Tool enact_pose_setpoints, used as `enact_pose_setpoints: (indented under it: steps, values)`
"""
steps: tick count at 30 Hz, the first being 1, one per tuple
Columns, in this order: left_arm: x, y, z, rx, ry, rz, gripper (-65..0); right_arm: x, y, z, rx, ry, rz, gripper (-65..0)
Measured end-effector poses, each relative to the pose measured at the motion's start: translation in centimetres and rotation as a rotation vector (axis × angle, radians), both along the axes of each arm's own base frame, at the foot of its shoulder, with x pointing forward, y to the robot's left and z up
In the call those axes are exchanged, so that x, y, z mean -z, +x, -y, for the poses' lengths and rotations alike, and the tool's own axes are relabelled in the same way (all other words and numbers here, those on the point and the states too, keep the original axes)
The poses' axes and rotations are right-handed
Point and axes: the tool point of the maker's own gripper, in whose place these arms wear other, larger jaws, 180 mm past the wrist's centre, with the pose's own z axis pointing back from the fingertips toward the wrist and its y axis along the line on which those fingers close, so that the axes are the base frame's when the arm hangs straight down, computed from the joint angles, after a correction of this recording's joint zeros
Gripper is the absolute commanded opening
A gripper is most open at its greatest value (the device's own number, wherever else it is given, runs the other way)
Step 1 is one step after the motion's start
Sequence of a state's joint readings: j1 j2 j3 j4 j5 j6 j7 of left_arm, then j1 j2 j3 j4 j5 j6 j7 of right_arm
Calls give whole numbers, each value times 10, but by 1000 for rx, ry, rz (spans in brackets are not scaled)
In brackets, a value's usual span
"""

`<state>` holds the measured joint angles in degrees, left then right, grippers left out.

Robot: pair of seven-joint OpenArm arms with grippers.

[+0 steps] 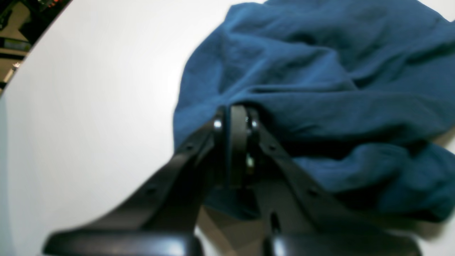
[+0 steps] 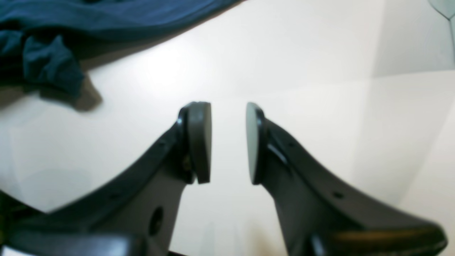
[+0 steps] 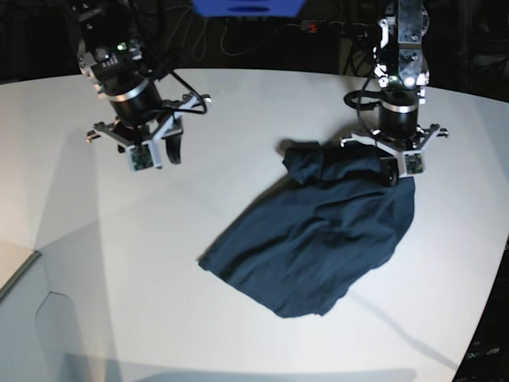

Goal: Layout the t-shirt on the table in an organized manner, then fold the t-shirt properly
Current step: 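Lift and drag the shirt with the left gripper to spread it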

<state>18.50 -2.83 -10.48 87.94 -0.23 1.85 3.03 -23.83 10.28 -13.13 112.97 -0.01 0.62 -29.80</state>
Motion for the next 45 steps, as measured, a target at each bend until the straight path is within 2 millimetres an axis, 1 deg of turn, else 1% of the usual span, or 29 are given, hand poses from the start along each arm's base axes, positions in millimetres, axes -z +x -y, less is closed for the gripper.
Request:
enact_pose_setpoints:
  steps: [3, 4, 8, 11, 13, 15, 17, 18, 20, 21, 24, 25, 26, 28, 29, 31, 33, 34, 36, 37, 38, 39, 41, 42, 44, 45]
  values:
    - [-28, 0, 32, 53, -30, 72, -648, 0, 0, 0, -1, 1, 0, -482]
    - [-38, 0, 47, 82, -49, 96, -648, 0, 0, 1, 3, 0, -1, -482]
    - [-88, 9, 115, 233, -130, 227, -648, 0, 0, 3, 5, -6, 0, -483]
    - [-114, 15, 172, 370, -195, 288, -648, 1, 0, 10, -6, -32, -2, -483]
    - [-130, 19, 198, 440, -218, 331, -648, 3, -2, 13, 2, -39, -6, -483]
    - [-147, 23, 220, 495, -241, 376, -648, 2, -1, 25, 37, -43, -7, -483]
    - [-163, 29, 234, 491, -277, 414, -648, 3, -2, 50, 99, -76, -8, -483]
    - [-167, 33, 237, 491, -282, 434, -648, 1, -1, 60, 122, -90, -5, -483]
    - [-168, 42, 249, 507, -286, 436, -647, 1, -2, 74, 156, -105, -4, -483]
    - [-164, 48, 255, 510, -283, 429, -646, 0, -3, 84, 180, -114, -5, -483]
    - [-146, 67, 287, 566, -273, 377, -634, 0, -11, 114, 250, -158, -15, -483]
    - [-138, 75, 297, 584, -265, 356, -605, 0, -14, 121, 265, -171, -20, -483]
    - [-127, 83, 307, 616, -239, 334, -556, 1, -17, 125, 275, -175, -27, -483]
    - [-96, 97, 319, 664, -172, 254, -430, 2, -21, 131, 289, -179, -36, -483]
    - [-82, 101, 320, 673, -134, 215, -380, 3, -25, 134, 297, -186, -42, -483]
    - [-64, 103, 323, 700, -105, 167, -285, 4, -28, 136, 301, -191, -46, -483]
    - [-66, 100, 329, 705, -165, 160, -209, 9, -33, 130, 310, -169, -60, -483]
    - [-70, 100, 333, 704, -199, 159, -187, 11, -35, 127, 314, -156, -67, -483]
    - [-86, 99, 338, 709, -261, 184, -159, 14, -39, 119, 315, -133, -79, -480]
    - [-95, 100, 332, 709, -284, 209, -157, 15, -38, 117, 321, -124, -79, -479]
    - [-107, 103, 321, 710, -286, 248, -160, 15, -37, 111, 315, -114, -78, -478]
    - [-112, 107, 308, 697, -287, 269, -159, 15, -35, 106, 304, -106, -76, -478]
    - [-110, 114, 269, 655, -276, 267, -159, 18, -33, 85, 261, -76, -78, -476]
    - [-105, 116, 246, 610, -290, 246, -159, 19, -33, 72, 234, -57, -83, -468]
    - [-99, 116, 198, 520, -300, 241, -159, 21, -31, 47, 187, -14, -99, -435]
    - [-93, 113, 176, 482, -311, 225, -159, 21, -26, 39, 168, -2, -89, -411]
